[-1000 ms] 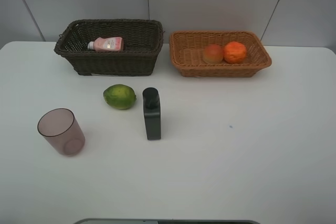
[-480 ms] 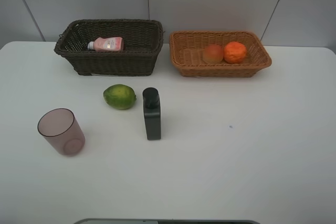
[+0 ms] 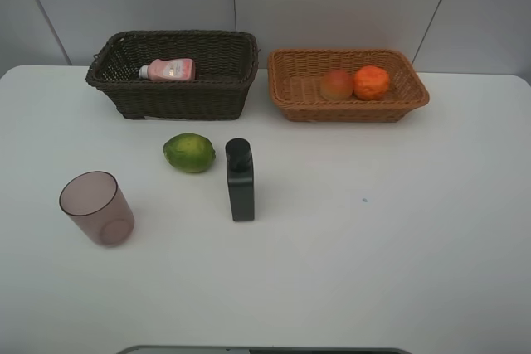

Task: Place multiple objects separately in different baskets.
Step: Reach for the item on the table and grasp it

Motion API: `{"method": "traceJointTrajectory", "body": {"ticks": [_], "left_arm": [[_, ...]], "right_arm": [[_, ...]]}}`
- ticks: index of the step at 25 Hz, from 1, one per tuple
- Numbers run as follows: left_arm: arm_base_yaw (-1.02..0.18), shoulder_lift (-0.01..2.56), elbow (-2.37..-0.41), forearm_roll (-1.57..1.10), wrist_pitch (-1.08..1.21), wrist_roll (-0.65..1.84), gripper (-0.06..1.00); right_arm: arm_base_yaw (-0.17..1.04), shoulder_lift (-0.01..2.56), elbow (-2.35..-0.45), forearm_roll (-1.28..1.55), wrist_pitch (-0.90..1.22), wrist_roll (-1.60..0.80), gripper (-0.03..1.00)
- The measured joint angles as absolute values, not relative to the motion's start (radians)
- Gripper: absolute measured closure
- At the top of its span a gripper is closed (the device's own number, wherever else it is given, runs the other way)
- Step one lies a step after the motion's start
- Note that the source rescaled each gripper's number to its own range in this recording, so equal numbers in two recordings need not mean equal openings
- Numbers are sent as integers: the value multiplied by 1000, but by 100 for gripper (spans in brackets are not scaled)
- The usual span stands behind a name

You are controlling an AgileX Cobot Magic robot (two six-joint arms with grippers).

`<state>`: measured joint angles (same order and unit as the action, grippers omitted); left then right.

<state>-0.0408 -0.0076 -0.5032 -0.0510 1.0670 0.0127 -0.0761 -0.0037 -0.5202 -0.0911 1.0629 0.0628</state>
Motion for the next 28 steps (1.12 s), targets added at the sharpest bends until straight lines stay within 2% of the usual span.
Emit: {"method": "traceJointTrajectory", "body": {"ticks": [28], "left_arm": [[-41, -8, -503, -51, 1067, 13, -4]], "right_arm": [[-76, -4, -520, -84, 1063, 37, 8]]}}
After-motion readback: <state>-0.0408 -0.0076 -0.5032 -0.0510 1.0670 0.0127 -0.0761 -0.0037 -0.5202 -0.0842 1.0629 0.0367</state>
